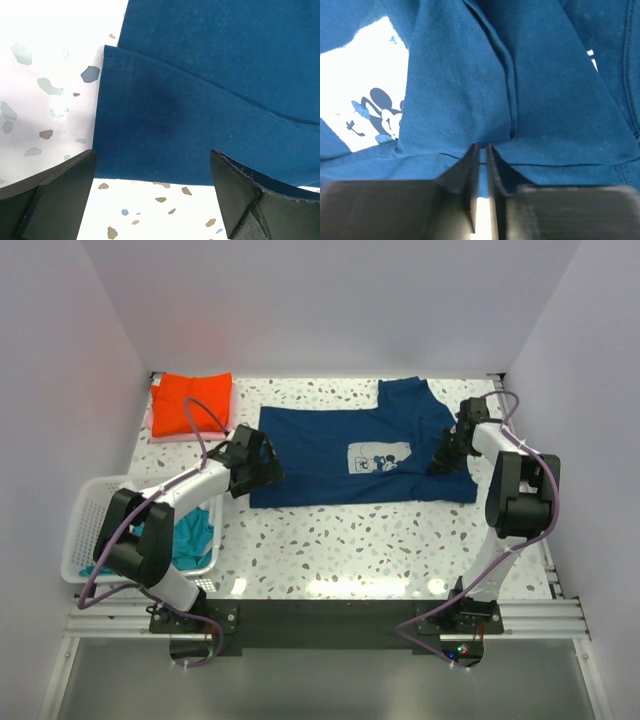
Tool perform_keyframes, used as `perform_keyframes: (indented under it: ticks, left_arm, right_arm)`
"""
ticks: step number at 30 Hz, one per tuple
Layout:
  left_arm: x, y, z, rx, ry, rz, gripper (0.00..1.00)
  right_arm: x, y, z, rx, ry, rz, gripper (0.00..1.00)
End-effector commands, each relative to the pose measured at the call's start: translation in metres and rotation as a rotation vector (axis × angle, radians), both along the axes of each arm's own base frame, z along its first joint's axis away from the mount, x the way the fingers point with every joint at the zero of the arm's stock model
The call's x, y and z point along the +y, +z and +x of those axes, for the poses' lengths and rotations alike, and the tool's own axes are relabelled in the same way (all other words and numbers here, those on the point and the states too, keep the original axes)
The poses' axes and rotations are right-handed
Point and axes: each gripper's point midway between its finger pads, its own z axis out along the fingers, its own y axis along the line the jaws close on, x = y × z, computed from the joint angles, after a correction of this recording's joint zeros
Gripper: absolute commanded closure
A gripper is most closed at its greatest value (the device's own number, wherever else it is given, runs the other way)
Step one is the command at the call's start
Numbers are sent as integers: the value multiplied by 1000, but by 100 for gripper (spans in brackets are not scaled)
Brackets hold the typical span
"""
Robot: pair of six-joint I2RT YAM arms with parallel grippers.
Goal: Fold and stack the t-shirts
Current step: Fold the tshirt
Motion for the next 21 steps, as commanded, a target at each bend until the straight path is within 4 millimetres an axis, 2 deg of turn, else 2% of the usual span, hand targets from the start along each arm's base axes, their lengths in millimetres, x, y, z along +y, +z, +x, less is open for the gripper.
perform_keyframes:
  ticks: [1,3,11,15,21]
  left_arm:
    - [6,14,5,-54,29,5,0]
    - [7,15,5,-55,32,9,0]
    - [9,19,5,-64,36,16,0]
    - [9,20,5,-65,34,15,0]
    - [9,20,6,-63,31,18,0]
  right_arm:
    - [4,2,10,-35,-4,32,90]
    - [4,3,12,-42,-2,32,100]
    - [3,9,13,-58,8,23,100]
    - [-12,8,3,-15,-12,-62,100]
    - [-22,-2,-4,22,-28,-105,79]
